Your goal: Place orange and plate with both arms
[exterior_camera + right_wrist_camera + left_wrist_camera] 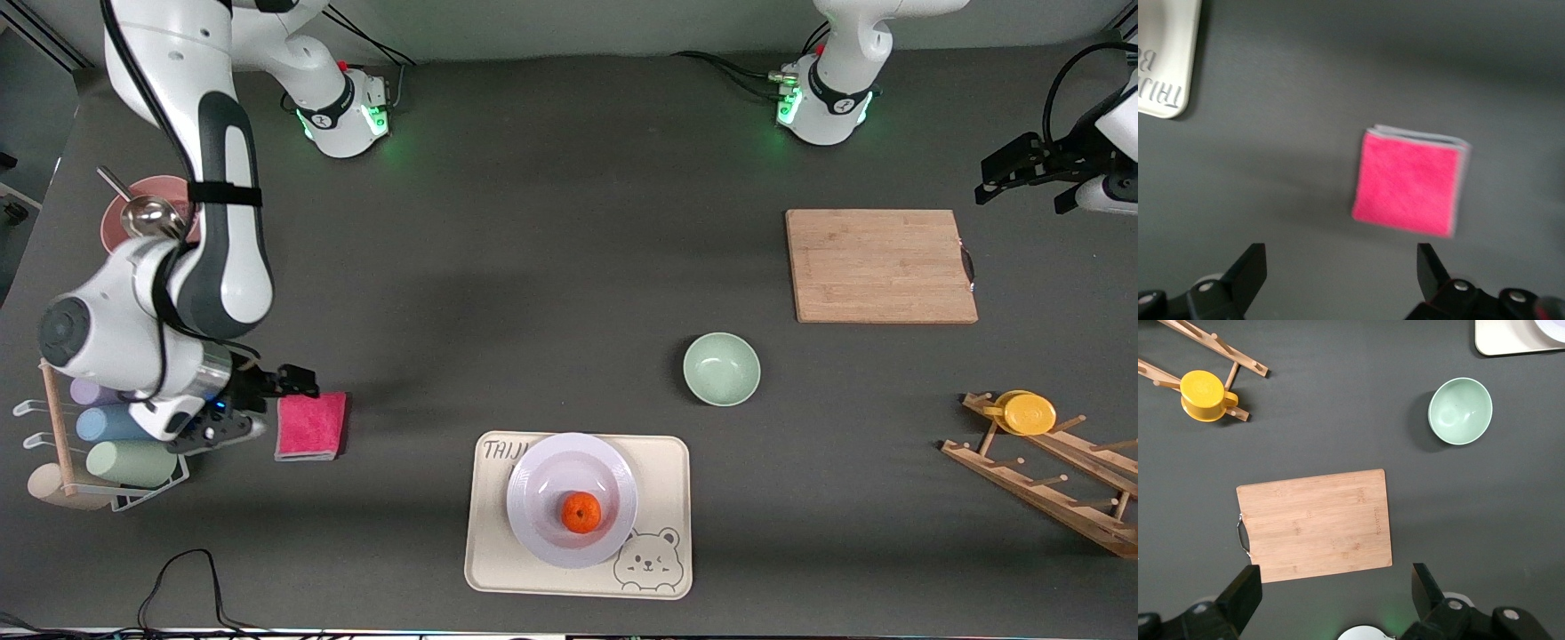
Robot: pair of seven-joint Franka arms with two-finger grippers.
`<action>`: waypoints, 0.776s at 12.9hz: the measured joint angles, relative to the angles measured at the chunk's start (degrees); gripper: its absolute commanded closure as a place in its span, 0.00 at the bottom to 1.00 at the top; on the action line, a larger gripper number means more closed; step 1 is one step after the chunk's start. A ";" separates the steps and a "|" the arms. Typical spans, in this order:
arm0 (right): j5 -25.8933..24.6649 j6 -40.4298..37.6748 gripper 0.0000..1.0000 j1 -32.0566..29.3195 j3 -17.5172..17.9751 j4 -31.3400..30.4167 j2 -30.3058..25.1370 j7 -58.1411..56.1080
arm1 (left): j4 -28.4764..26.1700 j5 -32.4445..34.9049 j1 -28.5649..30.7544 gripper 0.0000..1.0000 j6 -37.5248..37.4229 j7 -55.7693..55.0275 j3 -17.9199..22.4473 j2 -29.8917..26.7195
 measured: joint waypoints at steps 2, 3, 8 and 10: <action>-0.14 -3.13 0.00 11.27 -13.12 -1.53 -0.54 -0.01 | 0.01 -0.01 0.01 0.00 0.00 -0.02 0.00 0.00; -0.20 -4.92 0.00 15.37 -17.91 -1.64 -0.86 -0.01 | 0.01 -0.01 0.01 0.00 0.00 -0.03 0.00 0.01; -0.41 -16.81 0.00 14.17 -22.48 5.52 -1.63 -0.01 | 0.02 -0.01 0.01 0.00 0.01 -0.05 0.00 0.01; -0.43 -19.40 0.00 12.34 -22.37 9.00 -1.63 -0.01 | 0.02 -0.02 0.01 0.00 0.01 -0.06 0.00 0.01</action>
